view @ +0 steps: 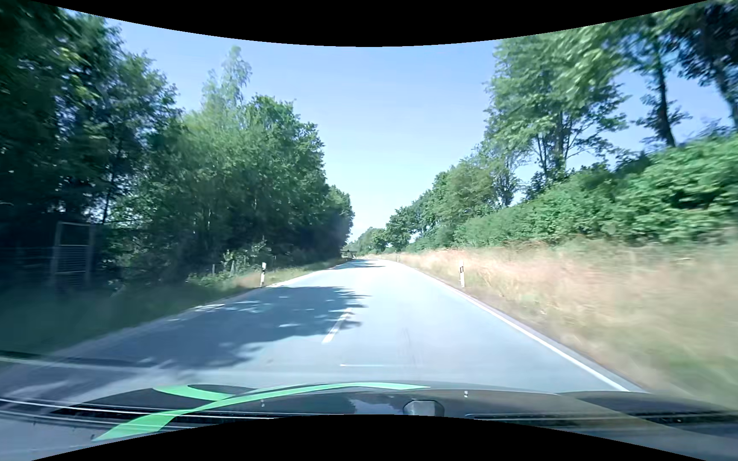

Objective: Follow the waypoints while adhering to traffic rules and regulations

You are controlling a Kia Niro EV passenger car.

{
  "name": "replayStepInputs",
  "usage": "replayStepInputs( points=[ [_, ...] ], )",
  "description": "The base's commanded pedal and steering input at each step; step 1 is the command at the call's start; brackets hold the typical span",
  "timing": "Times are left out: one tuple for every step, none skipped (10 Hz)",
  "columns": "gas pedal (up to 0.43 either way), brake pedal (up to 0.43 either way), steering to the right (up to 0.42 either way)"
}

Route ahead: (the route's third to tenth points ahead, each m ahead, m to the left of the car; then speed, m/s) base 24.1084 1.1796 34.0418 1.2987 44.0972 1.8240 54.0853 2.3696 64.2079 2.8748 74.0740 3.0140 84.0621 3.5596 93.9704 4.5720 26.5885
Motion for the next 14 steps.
replayStepInputs(
  points=[
    [0.287,0.000,-0.007],
    [0.299,0.000,-0.007],
    [0.311,0.000,-0.007],
    [0.311,0.000,-0.007],
    [0.311,0.000,-0.007],
    [0.311,0.000,-0.007],
    [0.311,0.000,-0.007],
    [0.311,0.000,-0.007],
    [0.311,0.000,-0.007],
    [0.311,0.000,-0.007],
    [0.299,0.000,-0.007],
    [0.280,0.000,-0.007],
    [0.280,0.000,-0.007],
    [0.280,0.000,-0.007]
  ],
)
